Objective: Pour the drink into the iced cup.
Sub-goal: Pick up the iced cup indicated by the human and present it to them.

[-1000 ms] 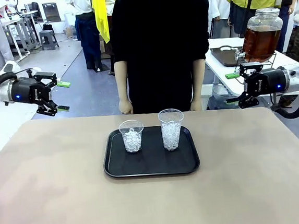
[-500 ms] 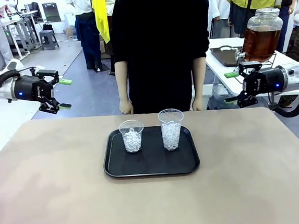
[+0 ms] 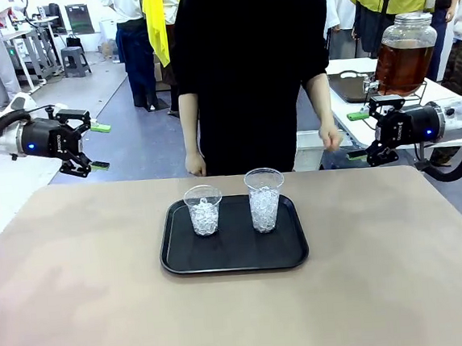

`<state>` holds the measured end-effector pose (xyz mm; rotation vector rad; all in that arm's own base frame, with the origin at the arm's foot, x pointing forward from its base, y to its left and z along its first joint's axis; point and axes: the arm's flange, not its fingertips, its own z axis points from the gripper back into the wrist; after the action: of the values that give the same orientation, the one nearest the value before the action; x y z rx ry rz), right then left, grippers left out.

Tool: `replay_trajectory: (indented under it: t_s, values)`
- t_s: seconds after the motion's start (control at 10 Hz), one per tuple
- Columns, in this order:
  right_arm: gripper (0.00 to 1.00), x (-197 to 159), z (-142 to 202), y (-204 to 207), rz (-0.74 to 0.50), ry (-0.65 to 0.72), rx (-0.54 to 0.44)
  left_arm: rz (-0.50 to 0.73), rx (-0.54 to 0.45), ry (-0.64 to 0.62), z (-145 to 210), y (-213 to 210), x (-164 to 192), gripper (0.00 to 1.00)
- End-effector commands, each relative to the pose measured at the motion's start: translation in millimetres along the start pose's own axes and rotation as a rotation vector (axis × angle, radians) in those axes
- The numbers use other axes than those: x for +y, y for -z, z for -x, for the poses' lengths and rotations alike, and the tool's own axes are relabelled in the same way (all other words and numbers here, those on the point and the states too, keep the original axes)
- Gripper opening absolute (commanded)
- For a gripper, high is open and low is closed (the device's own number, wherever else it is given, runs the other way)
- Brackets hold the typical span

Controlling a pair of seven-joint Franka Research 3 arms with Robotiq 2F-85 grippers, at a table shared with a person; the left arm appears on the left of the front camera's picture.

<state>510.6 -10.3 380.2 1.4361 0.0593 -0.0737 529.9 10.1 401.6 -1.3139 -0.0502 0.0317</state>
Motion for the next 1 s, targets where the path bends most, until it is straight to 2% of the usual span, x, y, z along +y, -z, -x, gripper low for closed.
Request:
replay_trajectory:
  t_s: [0.0,0.9]
  values:
    - [1.00,0.1,0.3,0.0,-0.001,0.001,-0.004,-0.002,-0.003,-0.001,1.6,0.1,-0.6,1.00]
    - [1.00,0.1,0.3,0.0,-0.001,0.001,-0.004,-0.002,-0.003,-0.001,1.6,0.1,-0.6,1.00]
